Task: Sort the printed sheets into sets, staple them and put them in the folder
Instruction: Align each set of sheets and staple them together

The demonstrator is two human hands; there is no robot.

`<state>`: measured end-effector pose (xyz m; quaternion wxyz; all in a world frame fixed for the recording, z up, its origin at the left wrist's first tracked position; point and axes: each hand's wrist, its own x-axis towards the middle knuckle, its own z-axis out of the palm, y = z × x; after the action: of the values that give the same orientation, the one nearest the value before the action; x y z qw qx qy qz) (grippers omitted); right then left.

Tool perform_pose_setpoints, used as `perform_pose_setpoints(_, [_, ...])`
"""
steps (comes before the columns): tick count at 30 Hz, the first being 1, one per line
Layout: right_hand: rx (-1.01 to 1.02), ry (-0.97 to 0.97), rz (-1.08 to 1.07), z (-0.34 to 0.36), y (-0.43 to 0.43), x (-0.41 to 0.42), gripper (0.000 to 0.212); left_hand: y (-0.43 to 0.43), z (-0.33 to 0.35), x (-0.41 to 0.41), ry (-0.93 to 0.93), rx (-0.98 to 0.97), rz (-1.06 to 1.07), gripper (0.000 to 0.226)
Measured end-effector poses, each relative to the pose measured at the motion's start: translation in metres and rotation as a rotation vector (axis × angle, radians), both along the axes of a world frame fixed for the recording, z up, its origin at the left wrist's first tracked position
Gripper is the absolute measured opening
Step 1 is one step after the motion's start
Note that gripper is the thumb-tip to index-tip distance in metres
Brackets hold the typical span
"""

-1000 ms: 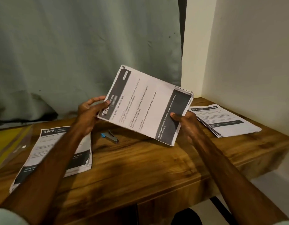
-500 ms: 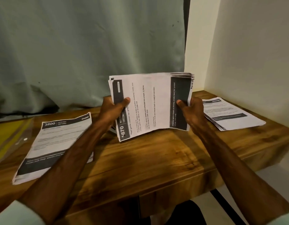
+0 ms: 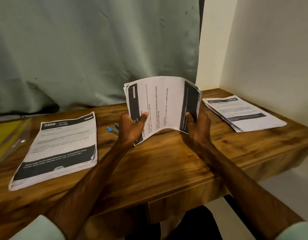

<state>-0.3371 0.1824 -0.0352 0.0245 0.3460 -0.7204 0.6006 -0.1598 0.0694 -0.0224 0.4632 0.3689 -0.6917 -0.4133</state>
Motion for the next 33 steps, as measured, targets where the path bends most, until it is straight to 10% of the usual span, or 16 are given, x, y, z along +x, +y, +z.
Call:
perform_pose_setpoints(15, [-0.177, -0.004, -0.036, -0.008, -0.01, -0.005, 0.04, -0.002, -0.005, -0.002, 0.132, 0.007, -0.017, 0.02])
perform_pose_setpoints(33, [0.123, 0.037, -0.044, -0.032, -0.016, -0.025, 0.052, -0.014, -0.02, 0.0, 0.081, 0.069, 0.031, 0.02])
